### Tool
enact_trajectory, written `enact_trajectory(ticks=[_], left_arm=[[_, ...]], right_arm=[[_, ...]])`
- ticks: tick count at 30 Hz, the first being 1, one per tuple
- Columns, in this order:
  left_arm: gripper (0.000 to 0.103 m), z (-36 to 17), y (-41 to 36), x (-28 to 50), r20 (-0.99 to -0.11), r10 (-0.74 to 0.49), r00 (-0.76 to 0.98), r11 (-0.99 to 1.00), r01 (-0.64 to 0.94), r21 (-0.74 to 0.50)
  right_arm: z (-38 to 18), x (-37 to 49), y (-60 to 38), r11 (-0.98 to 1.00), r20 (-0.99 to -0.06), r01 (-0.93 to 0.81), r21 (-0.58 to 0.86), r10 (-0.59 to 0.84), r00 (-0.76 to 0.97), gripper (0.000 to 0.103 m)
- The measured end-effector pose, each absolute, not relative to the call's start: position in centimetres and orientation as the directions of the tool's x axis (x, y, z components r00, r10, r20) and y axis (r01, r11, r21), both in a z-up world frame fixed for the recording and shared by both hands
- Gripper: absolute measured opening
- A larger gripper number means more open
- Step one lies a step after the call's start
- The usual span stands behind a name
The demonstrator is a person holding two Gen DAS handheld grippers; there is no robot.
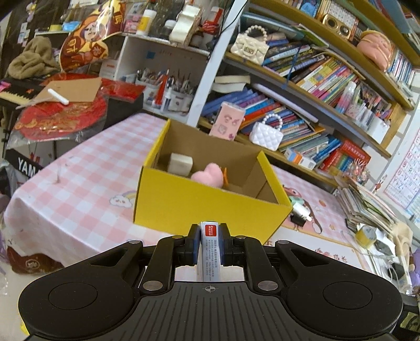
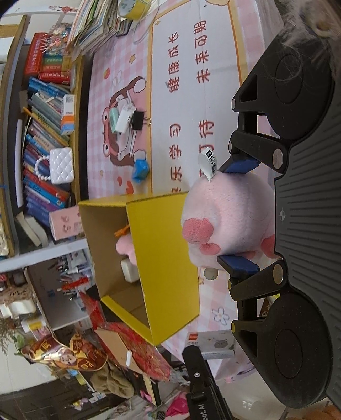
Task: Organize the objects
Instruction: 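Carry the small white box and spotted plush pig over the yellow box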
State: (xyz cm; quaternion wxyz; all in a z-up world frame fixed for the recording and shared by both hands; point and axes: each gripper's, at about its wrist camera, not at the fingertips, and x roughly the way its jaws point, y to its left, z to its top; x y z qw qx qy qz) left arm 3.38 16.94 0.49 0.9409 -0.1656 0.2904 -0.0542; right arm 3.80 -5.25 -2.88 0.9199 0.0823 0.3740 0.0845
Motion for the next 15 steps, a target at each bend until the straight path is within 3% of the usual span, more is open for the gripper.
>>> enact_trajectory(ticks=[15], left_arm=[[0.013, 3.8, 18.0, 6.2, -0.442, -0.195, 0.876, 0.942, 0.042, -0.333]], right_arm=[[1.1, 6.9, -4.1, 0.966, -0.584, -0.139, 0.216, 0.242, 0.775, 0.059]])
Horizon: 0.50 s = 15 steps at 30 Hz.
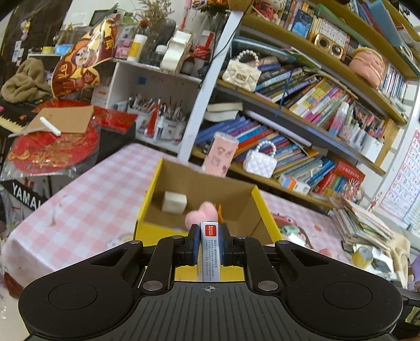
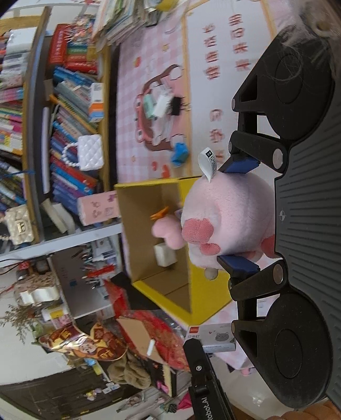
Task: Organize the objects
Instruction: 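Carry the small white box and spotted plush pig over the yellow box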
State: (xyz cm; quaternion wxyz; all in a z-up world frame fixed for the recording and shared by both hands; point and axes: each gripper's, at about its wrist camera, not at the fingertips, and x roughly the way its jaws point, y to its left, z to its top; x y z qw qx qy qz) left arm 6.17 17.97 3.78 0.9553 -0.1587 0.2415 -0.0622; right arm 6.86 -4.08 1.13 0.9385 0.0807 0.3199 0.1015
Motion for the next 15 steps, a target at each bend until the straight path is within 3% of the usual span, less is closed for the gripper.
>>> enact_trajectory(ticks=[8, 15], left_arm=[[0.013, 5.1, 17.9, 10.2, -0.402, -0.191, 0.896, 0.941, 0.051, -0.333], [0.013, 4.0, 17.0, 14.2, -0.437, -0.174, 0.882, 0.948, 0.03, -0.317]], right_arm=[[3.2, 11.1, -3.9, 0.965, -0.52, -0.16, 0.208, 0.247, 0.817, 0.059], [3.1, 15.6, -2.7, 0.968, -0.465, -0.231, 0.099, 0.25, 0.849, 0.059]])
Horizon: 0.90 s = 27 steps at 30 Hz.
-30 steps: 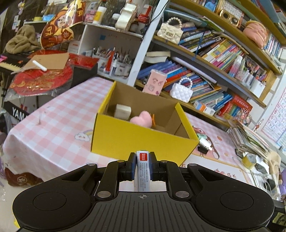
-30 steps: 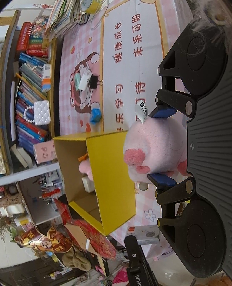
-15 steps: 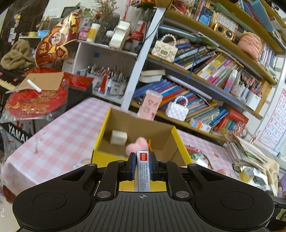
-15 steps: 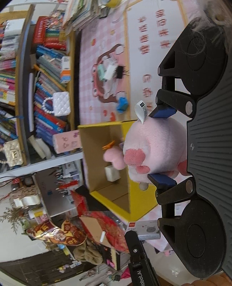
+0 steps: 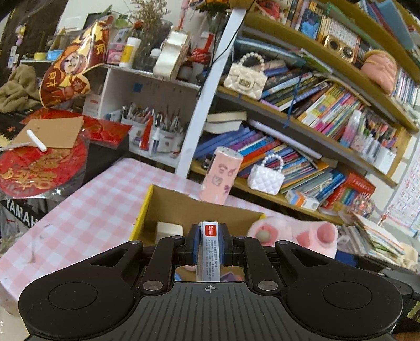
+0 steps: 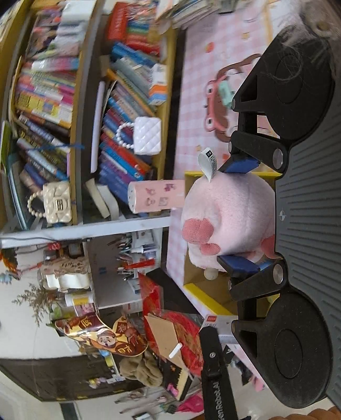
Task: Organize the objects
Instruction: 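Carry the small white box and spotted plush pig over the yellow box, then lower both tools into the yellow box and open them to release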
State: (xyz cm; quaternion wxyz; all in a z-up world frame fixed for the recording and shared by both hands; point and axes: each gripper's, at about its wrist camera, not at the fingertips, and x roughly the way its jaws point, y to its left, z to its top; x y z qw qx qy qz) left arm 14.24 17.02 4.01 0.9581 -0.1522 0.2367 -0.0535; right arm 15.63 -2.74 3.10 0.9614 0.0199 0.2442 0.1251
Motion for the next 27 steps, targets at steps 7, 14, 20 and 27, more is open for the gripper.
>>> enact_trajectory(ticks=[7, 14, 20, 27], left_arm=[[0.013, 1.6, 16.2, 17.1, -0.52, -0.122, 0.845, 0.963, -0.027, -0.269], [0.013, -0.4, 15.8, 18.5, -0.59, -0.077, 0.804, 0.972, -0.071, -0.224], [0.013, -1.3, 15.3, 19.1, -0.612, -0.056, 0.789, 0.981, -0.069, -0.179], [0.013, -2.0, 15.1, 19.8, -0.63, -0.048, 0.775, 0.981, -0.082, -0.175]], right_arm=[[0.1, 19.5, -1.8, 0.949, -0.539, -0.309, 0.054, 0.288, 0.791, 0.059], [-3.1, 21.7, -0.6, 0.915, -0.609, -0.403, 0.006, 0.323, 0.724, 0.059], [-4.7, 22.9, 0.1, 0.876, -0.636, -0.482, -0.036, 0.352, 0.687, 0.06], [-5.0, 24.2, 0.0, 0.823, -0.62, -0.567, -0.045, 0.422, 0.662, 0.06]])
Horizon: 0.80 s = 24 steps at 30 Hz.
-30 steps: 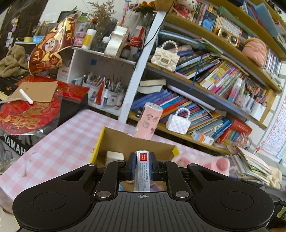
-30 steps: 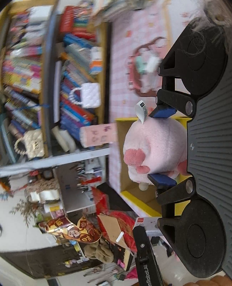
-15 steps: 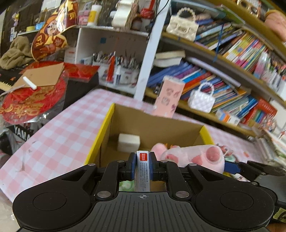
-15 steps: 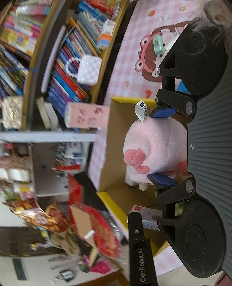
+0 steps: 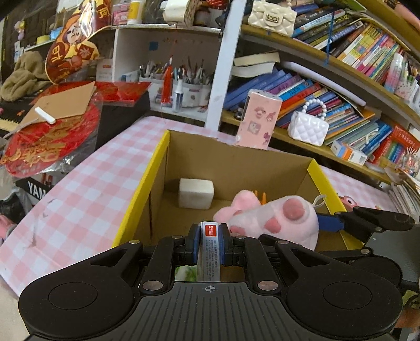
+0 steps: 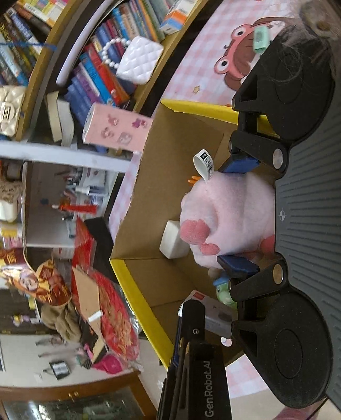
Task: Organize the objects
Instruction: 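Lower both tools into the yellow box and open them to release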
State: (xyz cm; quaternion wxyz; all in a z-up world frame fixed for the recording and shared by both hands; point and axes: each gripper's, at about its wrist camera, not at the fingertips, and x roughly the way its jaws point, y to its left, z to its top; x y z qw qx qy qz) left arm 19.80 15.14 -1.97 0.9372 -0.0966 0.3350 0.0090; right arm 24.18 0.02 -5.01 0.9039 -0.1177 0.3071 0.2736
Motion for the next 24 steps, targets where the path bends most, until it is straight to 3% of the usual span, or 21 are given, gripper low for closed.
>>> enact_trajectory(ticks=[10, 15, 24], left_arm=[[0.015, -2.4, 15.1, 20.0, -0.625, -0.024, 0.78, 0.982, -0.099, -0.162], [0.041, -1.3, 15.4, 19.1, -0.569, -0.023, 0.822, 0.977, -0.102, -0.187], [0.052, 0.8, 15.7, 15.8, -0.49, -0.03, 0.871, 0.977, -0.079, -0.199]], right_arm=[[-5.0, 24.7, -0.3, 0.819, -0.622, -0.572, -0.03, 0.433, 0.652, 0.064], [-4.4, 23.3, -1.1, 0.822, -0.576, -0.569, -0.006, 0.462, 0.674, 0.076], [-1.5, 20.1, -1.8, 0.867, -0.49, -0.497, -0.018, 0.426, 0.761, 0.077]])
